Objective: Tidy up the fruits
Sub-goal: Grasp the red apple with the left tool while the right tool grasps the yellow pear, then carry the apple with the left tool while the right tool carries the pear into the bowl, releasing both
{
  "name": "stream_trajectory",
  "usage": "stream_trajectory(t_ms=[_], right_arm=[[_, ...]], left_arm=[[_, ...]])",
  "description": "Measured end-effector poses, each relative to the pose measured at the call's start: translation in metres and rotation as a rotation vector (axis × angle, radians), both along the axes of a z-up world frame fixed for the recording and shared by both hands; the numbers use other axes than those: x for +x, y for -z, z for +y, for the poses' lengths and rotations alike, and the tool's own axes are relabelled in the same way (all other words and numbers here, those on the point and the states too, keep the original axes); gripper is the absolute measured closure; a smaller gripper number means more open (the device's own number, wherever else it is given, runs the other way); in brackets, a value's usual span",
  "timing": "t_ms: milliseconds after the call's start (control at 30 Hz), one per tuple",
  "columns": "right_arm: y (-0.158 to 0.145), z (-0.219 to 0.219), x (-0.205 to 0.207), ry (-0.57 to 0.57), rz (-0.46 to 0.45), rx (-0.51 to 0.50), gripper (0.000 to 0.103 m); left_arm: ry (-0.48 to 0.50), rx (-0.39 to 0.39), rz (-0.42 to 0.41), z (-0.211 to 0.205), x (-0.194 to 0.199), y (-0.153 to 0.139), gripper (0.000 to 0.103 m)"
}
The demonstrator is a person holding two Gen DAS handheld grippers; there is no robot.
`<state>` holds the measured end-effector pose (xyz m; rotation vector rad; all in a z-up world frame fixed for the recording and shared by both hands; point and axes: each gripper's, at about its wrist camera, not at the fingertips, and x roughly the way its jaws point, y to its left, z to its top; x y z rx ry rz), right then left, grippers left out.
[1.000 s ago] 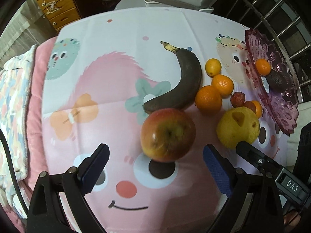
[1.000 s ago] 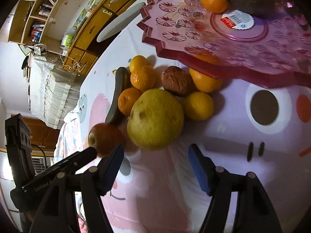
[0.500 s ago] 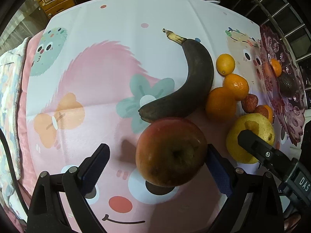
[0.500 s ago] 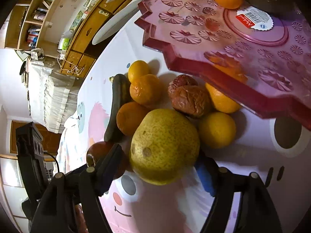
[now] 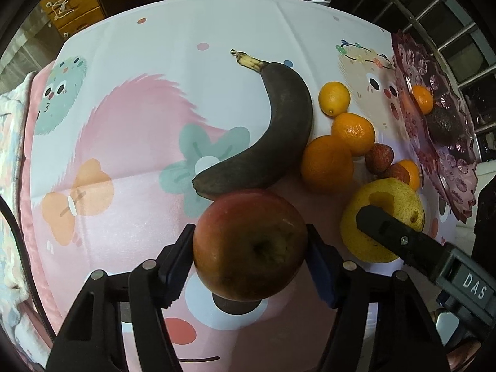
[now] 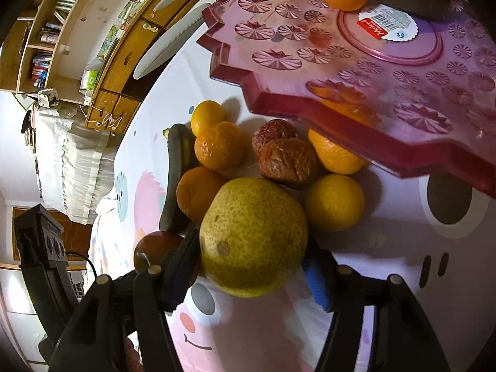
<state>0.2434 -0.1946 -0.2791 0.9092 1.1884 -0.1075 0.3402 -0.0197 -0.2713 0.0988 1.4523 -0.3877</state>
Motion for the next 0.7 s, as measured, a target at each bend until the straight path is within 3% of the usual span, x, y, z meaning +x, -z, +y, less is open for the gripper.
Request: stream_trajectory(t_ms=[333, 500, 700], right_arm=[[-0.019, 0.013, -0.016, -0.071, -0.06, -0.002, 0.041], [-0.046, 0.012, -0.025, -0.108, -0.122, -0.002, 0.041], [-0.089, 0.0, -0.035, -0.12, -0.21, -0.038, 0.041]], left_arm=[[-0.021, 0.024, -0.037, 0.014, -0.018, -0.024, 0.037], [-0.05, -0.002, -0.058, 0.012, -0.022, -0.055, 0.037], [-0.019, -0.013, -0.123, -0.005, -0.024, -0.097, 0.037]])
